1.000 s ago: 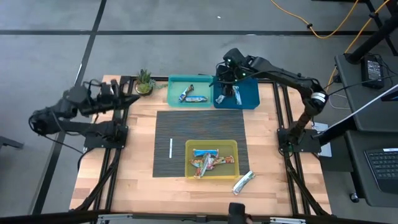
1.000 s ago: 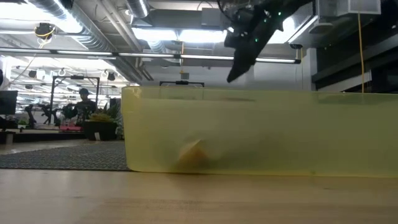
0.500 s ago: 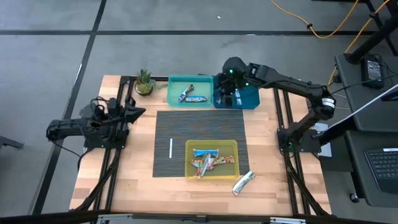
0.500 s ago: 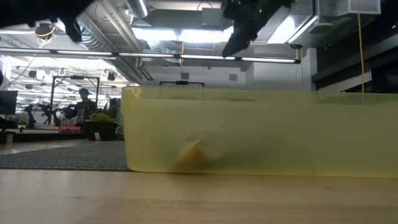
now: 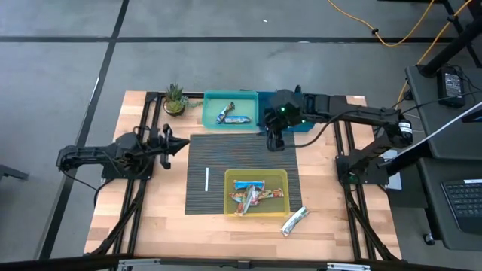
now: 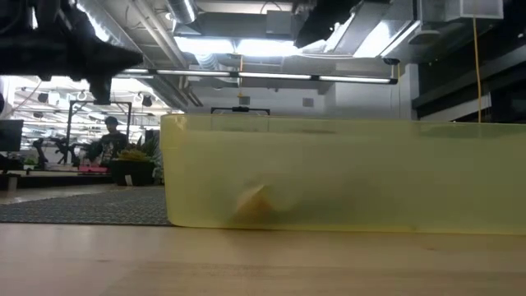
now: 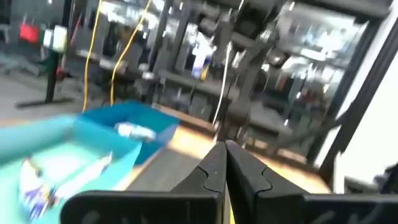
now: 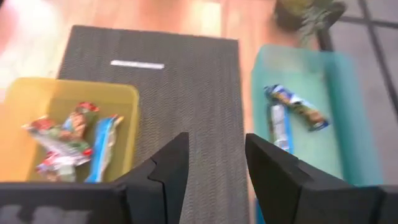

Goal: Pick and place Granola Bars by type
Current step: Put the yellow granola bar into the blue bin

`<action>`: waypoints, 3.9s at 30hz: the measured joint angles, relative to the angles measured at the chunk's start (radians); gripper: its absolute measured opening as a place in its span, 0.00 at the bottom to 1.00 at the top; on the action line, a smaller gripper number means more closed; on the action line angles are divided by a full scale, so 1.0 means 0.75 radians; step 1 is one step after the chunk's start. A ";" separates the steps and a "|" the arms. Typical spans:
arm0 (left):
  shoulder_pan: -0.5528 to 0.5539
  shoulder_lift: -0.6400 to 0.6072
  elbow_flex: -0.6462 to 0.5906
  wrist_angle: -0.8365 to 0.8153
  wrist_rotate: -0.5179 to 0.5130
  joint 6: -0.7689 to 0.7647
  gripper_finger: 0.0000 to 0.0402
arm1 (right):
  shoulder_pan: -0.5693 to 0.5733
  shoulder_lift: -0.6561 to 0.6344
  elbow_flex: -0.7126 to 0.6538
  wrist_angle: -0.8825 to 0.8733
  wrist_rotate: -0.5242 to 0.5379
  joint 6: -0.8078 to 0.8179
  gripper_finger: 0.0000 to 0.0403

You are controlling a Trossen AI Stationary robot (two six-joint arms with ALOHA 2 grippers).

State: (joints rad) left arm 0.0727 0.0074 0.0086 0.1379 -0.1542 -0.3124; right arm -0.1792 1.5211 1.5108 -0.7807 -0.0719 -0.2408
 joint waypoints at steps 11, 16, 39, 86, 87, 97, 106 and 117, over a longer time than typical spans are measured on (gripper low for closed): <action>0.000 0.000 0.000 -0.118 0.080 0.094 0.00 | 0.221 -0.001 -0.015 -0.225 0.087 0.111 0.40; 0.000 0.001 0.000 -0.122 0.046 0.196 0.01 | 0.326 -0.001 -0.015 -0.439 0.129 0.239 0.40; 0.000 0.001 0.000 -0.129 0.048 0.201 0.02 | 0.982 0.001 -0.245 -0.448 0.129 0.507 0.40; 0.000 0.001 -0.001 -0.129 0.048 0.201 0.02 | 1.118 0.131 -0.933 0.347 0.068 0.947 0.68; 0.000 0.001 -0.001 -0.129 0.048 0.201 0.02 | 1.118 0.141 -0.932 0.353 0.069 0.949 0.68; 0.000 0.001 -0.001 -0.129 0.048 0.201 0.01 | 1.118 0.172 -0.928 0.370 0.079 0.979 0.68; 0.000 0.001 -0.001 -0.129 0.048 0.201 0.01 | 1.118 0.174 -0.930 0.368 0.077 0.984 0.66; 0.000 0.001 -0.001 -0.130 0.048 0.201 0.01 | 1.117 0.181 -0.880 0.296 0.059 1.017 0.41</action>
State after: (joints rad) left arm 0.0729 0.0082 0.0082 0.0407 -0.1181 -0.1618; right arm 0.6584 1.6569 0.8505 -0.5585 -0.0276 0.5217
